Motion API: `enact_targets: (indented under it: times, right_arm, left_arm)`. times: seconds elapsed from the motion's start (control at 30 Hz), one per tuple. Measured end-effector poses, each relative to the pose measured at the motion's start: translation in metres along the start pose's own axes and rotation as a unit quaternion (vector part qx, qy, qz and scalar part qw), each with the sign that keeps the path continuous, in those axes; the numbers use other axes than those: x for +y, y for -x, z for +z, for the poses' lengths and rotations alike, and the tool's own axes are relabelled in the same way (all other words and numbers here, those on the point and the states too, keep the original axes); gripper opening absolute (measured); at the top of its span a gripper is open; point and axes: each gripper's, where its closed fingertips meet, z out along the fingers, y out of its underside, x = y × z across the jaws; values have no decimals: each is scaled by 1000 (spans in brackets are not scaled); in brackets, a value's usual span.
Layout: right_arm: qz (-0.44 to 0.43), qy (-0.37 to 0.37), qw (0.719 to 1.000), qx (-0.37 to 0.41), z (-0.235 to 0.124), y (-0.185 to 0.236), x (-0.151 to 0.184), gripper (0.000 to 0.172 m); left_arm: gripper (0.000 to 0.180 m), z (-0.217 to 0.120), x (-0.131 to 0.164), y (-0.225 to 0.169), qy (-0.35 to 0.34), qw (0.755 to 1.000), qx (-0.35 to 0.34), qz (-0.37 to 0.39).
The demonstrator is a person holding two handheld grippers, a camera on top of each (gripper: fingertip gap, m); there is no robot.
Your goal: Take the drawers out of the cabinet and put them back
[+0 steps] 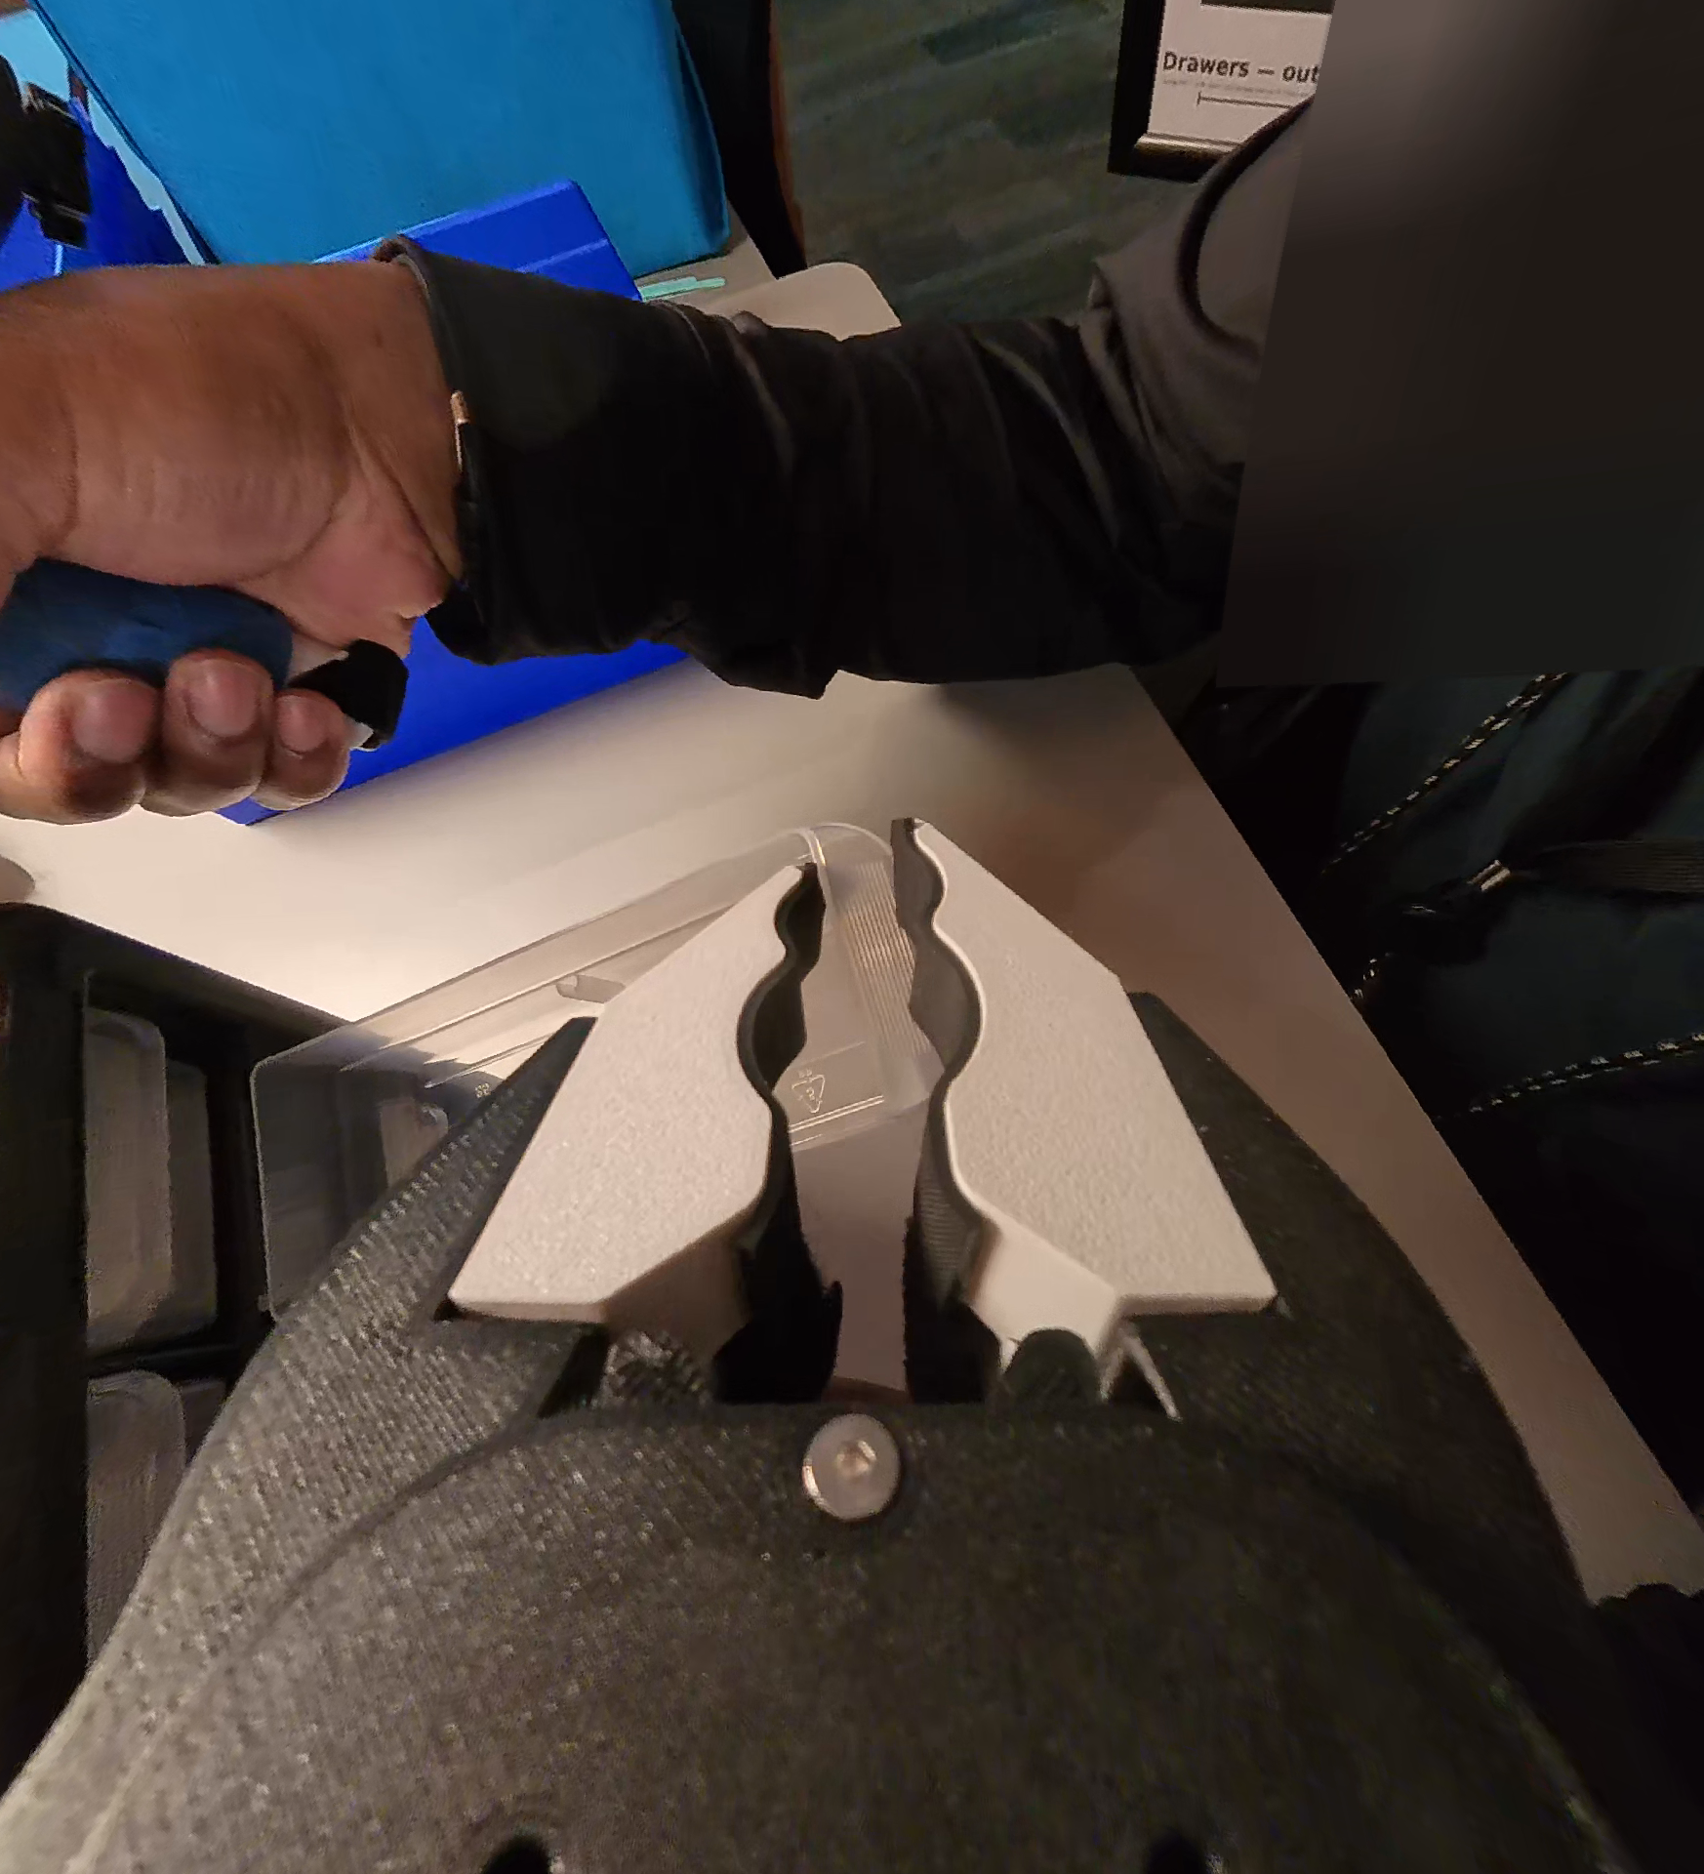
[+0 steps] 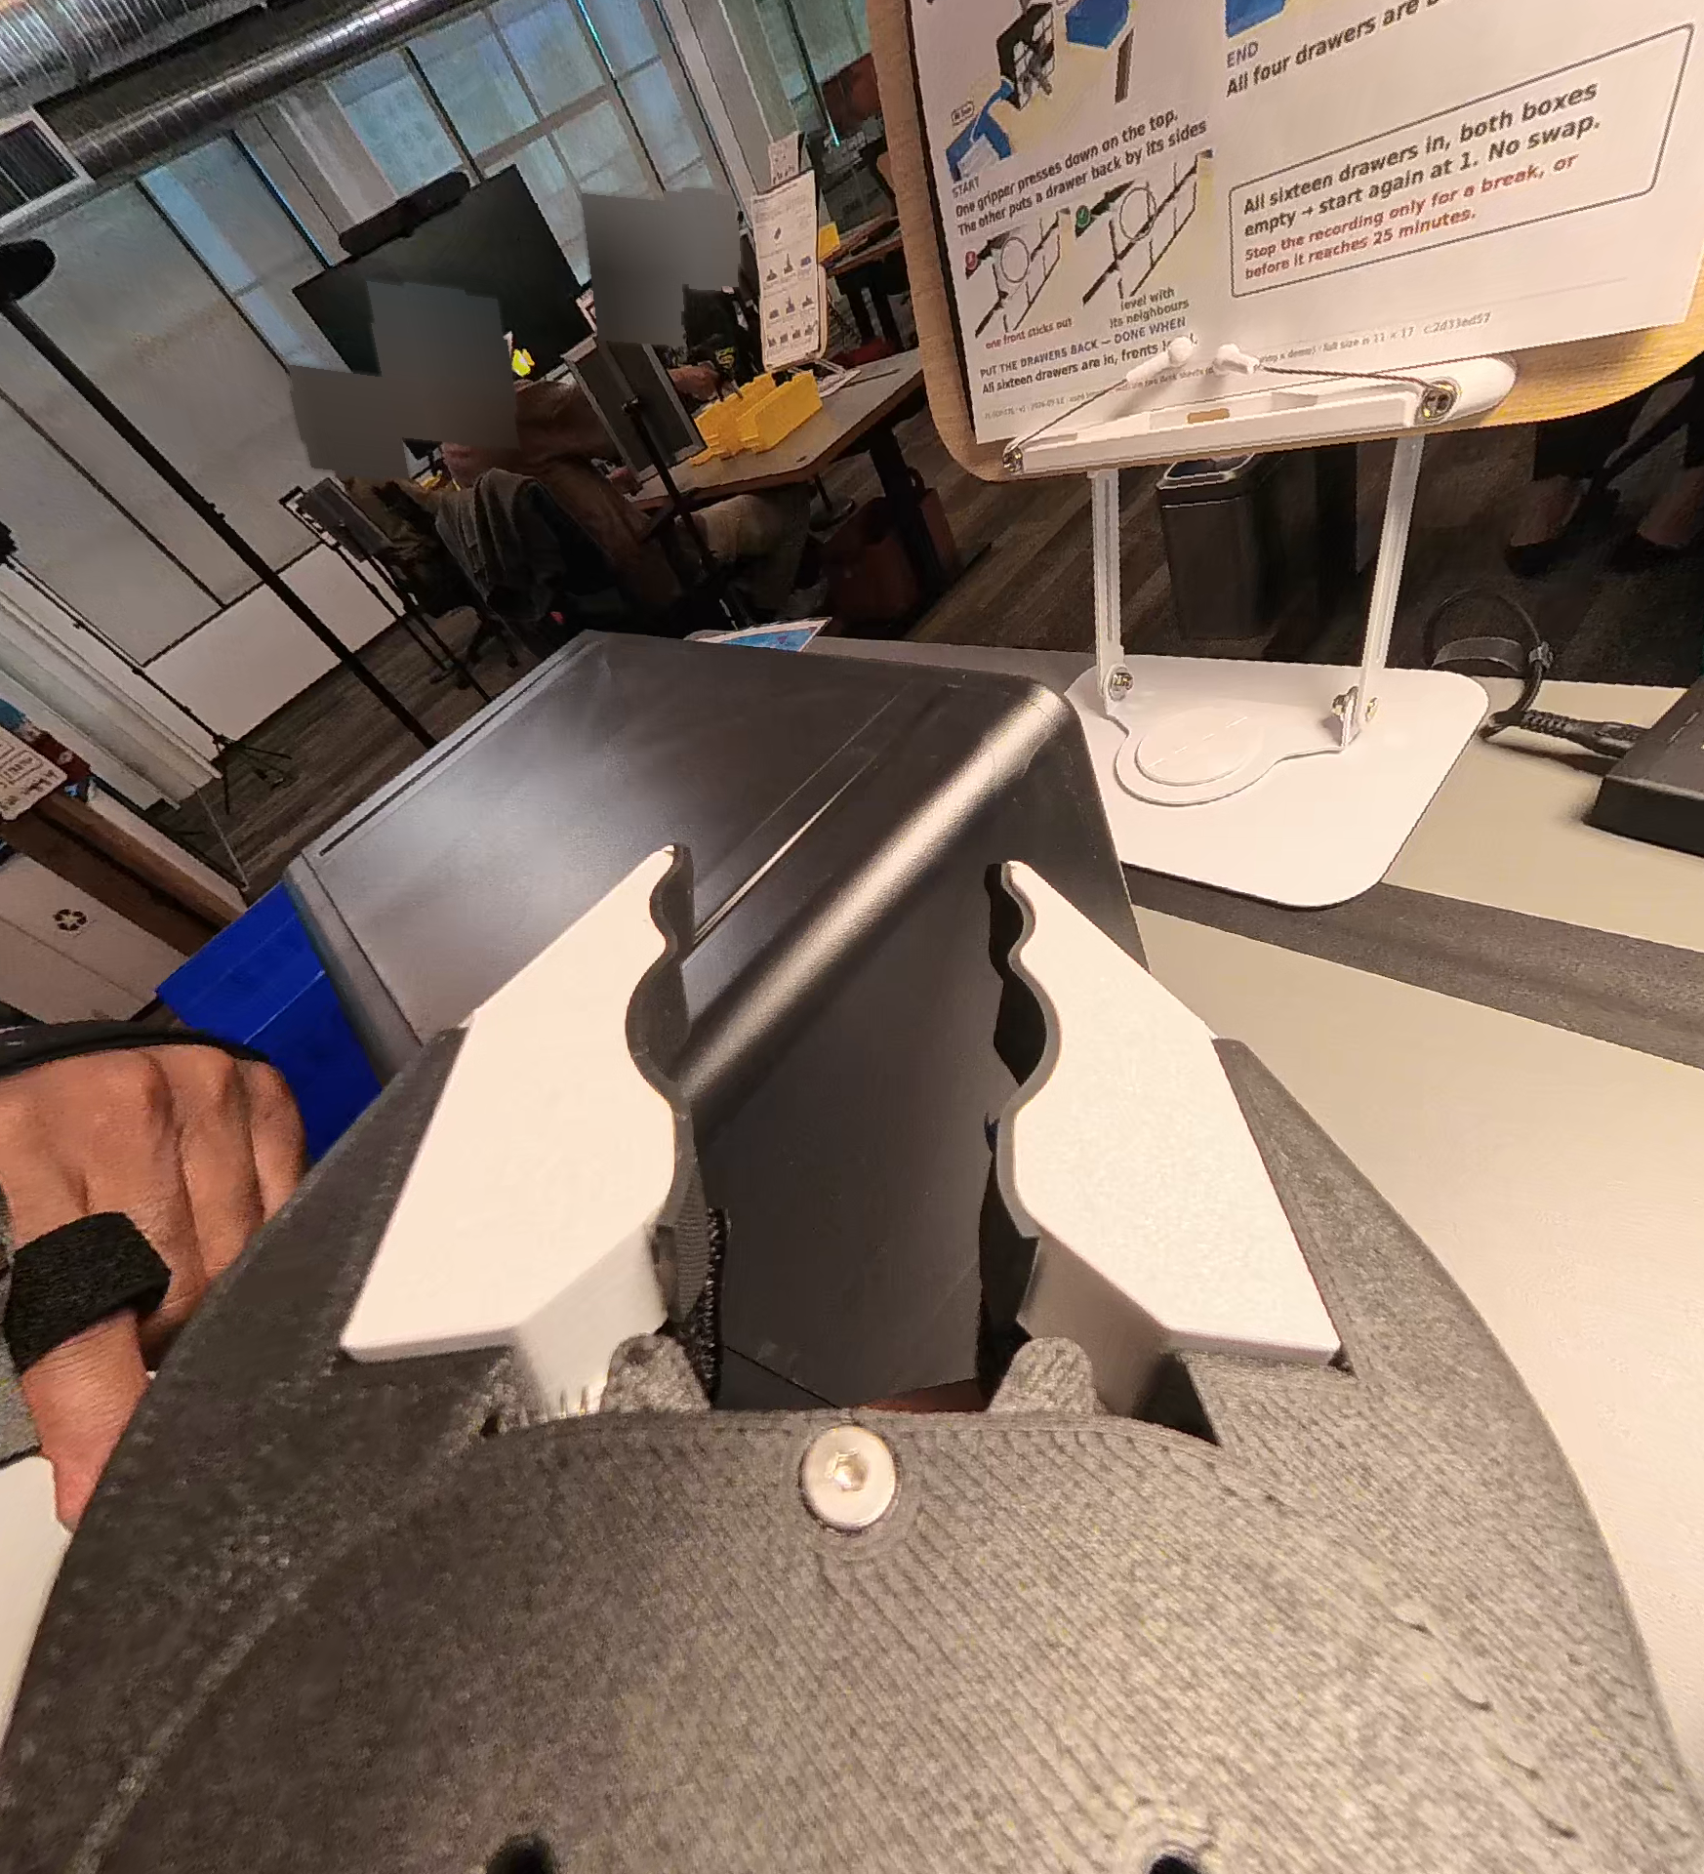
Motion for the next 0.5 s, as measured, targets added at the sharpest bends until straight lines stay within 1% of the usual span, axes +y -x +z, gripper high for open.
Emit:
enact_targets:
  times: [0.23, 0.37, 0.43, 0.5]
  right_arm:
    - [0, -1, 1000, -3, 0, 1, -1, 61]
    - [0, -1, 1000, -5, 0, 2, -1, 61]
    - [1, -1, 1000, -6, 0, 2, -1, 61]
    - [1, -1, 1000, -7, 0, 2, 0, 61]
  left_arm:
    - [14, 1, 0, 8, 2, 1000, 3, -7]
    - [15, 0, 1, 14, 7, 1000, -8, 0]
    - [15, 0, 3, 16, 16, 1000, -17, 11]
    - [15, 3, 11, 17, 38, 999, -28, 26]
